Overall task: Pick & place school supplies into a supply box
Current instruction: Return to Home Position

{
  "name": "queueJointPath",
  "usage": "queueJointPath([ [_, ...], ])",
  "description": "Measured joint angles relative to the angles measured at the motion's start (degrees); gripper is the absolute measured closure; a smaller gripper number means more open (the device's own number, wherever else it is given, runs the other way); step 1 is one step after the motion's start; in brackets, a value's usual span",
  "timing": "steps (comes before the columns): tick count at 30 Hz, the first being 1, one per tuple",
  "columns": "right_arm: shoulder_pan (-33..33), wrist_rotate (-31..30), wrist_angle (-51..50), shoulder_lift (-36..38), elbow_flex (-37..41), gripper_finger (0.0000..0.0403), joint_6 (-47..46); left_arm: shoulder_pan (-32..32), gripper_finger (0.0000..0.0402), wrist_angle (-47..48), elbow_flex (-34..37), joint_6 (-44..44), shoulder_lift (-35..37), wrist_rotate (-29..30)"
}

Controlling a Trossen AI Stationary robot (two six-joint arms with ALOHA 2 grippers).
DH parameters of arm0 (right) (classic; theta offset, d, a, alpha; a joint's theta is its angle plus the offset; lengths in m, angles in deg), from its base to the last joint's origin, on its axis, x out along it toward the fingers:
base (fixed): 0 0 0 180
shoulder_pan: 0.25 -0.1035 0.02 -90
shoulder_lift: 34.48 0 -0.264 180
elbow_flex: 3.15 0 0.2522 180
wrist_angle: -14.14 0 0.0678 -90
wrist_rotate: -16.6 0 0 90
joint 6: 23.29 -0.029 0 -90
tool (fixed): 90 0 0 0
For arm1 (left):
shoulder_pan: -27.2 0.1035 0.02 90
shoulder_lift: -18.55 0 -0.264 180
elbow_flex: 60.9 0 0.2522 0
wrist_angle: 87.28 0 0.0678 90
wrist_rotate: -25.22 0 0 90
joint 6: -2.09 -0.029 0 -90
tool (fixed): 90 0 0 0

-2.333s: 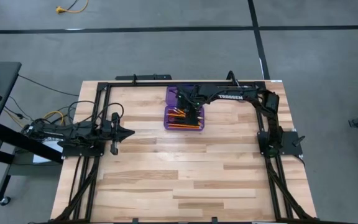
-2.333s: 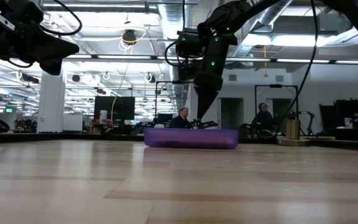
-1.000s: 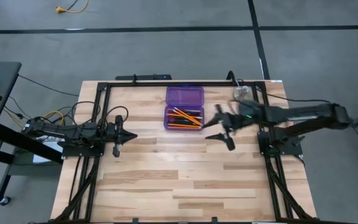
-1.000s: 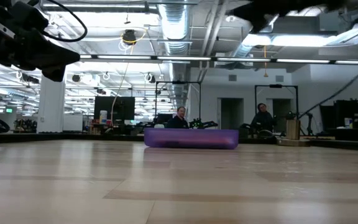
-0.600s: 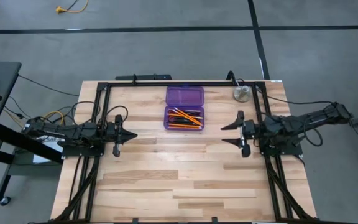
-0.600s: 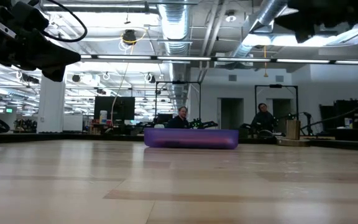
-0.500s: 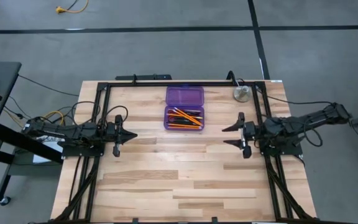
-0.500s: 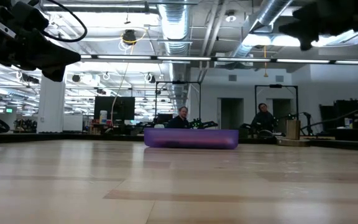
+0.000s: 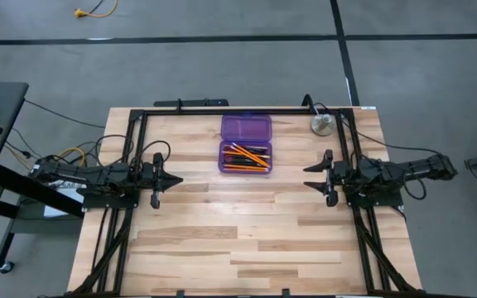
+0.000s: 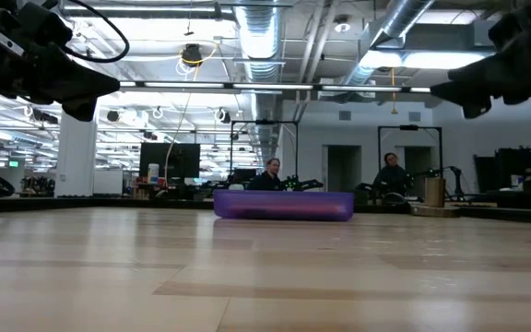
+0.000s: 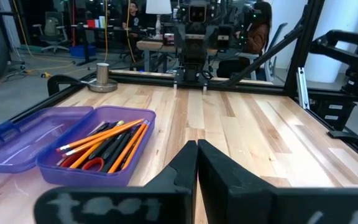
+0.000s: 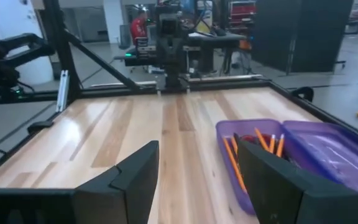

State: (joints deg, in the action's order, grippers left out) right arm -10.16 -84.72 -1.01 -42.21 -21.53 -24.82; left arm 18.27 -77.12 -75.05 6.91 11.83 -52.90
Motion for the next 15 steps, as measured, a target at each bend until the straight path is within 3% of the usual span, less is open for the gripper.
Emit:
queueJointPath([
  [5, 1.93, 4.48, 1.05, 4.88, 3.17, 0.0193, 0.35, 0.0, 0.0401, -0.02, 0.0, -0.01, 0.0, 0.1],
  [15, 4.32, 7.05, 0.22, 1.36, 3.17, 0.0193, 1.5, 0.02, 0.0401, -0.31, 0.0, -1.41, 0.0, 1.6],
])
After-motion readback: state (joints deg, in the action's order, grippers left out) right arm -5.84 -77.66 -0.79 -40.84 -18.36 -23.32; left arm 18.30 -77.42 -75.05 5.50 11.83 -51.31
